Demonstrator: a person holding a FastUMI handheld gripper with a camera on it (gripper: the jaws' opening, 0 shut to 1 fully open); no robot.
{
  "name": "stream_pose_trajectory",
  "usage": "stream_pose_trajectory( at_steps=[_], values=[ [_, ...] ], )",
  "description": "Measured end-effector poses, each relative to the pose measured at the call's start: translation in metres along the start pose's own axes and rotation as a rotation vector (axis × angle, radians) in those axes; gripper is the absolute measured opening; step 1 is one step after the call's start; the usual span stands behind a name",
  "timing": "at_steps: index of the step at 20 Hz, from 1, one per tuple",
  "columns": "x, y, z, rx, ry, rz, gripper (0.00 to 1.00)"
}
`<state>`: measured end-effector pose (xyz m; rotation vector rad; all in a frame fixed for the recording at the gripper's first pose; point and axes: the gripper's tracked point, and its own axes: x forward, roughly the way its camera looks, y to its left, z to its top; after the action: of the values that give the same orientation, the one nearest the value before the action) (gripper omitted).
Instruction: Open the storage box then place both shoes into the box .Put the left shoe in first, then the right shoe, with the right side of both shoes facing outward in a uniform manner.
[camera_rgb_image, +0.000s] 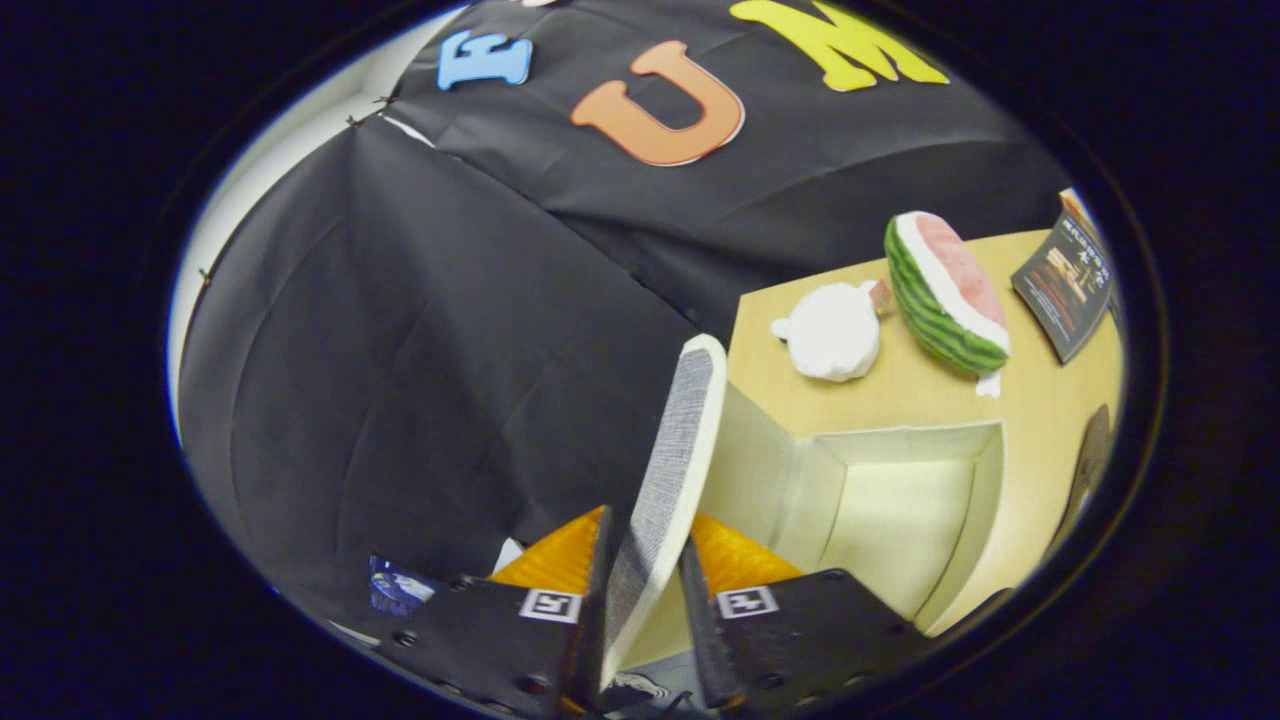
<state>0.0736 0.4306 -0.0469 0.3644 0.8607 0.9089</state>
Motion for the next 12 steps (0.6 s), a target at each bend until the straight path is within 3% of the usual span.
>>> stream_pose_trajectory(
  at_steps=[2, 3, 4, 8, 12],
  values=[
    [0.004, 0.013, -0.005, -0.039, -0.003, 0.012, 0.75],
    [0.004, 0.015, -0.006, -0.059, -0.009, 0.005, 0.8],
    [0.001, 0.015, -0.007, -0.074, -0.019, -0.005, 0.94],
    [-0.022, -0.003, -0.009, -0.102, -0.033, -0.032, 0.96],
    [-0.067, -0.058, -0.006, -0.112, -0.047, -0.106, 0.96]
  ],
)
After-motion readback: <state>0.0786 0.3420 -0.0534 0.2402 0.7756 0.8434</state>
